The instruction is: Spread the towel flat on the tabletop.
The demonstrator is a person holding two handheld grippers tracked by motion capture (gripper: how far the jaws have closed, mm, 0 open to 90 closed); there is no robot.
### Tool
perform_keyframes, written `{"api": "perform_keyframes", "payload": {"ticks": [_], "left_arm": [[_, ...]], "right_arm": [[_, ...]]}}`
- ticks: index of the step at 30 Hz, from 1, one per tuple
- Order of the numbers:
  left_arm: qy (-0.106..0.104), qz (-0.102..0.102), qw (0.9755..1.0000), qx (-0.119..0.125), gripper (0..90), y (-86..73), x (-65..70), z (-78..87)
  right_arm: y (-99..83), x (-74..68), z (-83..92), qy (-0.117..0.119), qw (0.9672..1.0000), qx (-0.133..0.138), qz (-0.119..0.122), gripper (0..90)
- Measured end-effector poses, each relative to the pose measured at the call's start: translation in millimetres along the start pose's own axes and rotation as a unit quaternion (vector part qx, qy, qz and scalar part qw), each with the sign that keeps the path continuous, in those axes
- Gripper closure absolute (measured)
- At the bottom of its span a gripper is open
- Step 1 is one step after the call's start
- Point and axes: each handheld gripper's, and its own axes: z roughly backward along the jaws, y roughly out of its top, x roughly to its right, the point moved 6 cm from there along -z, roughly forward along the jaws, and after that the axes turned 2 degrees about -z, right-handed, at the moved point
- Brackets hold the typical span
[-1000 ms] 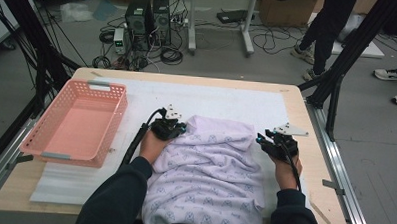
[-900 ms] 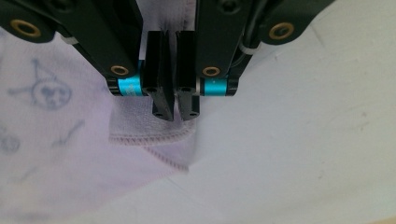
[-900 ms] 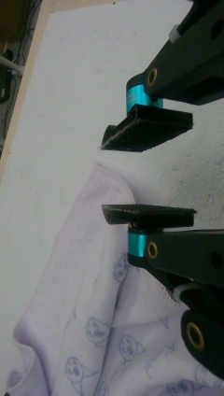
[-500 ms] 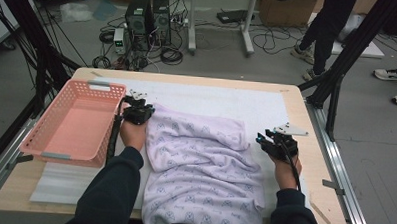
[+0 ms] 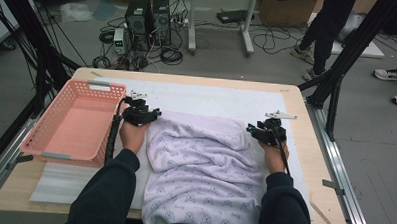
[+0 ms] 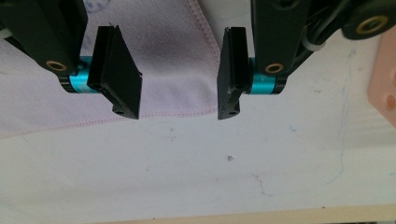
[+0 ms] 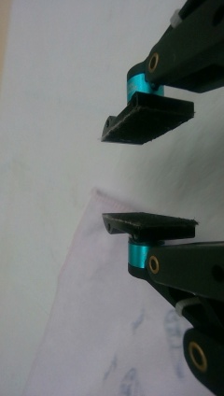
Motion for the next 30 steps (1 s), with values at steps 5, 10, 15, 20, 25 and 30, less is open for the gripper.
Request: {"api": "perform_keyframes", "payload": {"ticks": [5,10,15,20,25,30], "left_arm": [[-0.004,-0.005,0.9999,-0.01,50.0,-2.8,2.0,-2.4],[-0.013,-0.01,0.9997,-0.02,49.6,-6.0,6.4,-5.3],[-0.02,-0.01,0.9992,-0.034,48.0,-10.3,10.9,-5.7],[-0.039,-0.015,0.998,-0.047,47.9,-21.5,17.8,-7.7],[-0.046,-0.017,0.9979,-0.043,45.7,-22.2,21.7,-8.4],[-0.057,-0.027,0.9978,-0.02,46.1,-18.9,27.8,-12.0]], "right_arm": [[9.2,-8.4,-31.9,0.007,0.9992,-0.039,0.007,52.2],[12.8,-18.8,-44.6,-0.004,0.9973,-0.06,0.043,78.4],[30.2,-7.2,-45.5,-0.08,0.9872,-0.05,0.129,86.1],[49.7,27.2,-34.5,-0.162,0.9846,0.008,0.065,79.4],[45.5,26.8,-23.1,-0.12,0.9923,0.014,0.027,59.9],[44.0,25.8,4.6,-0.09,0.9949,0.041,0.019,57.3]]}}
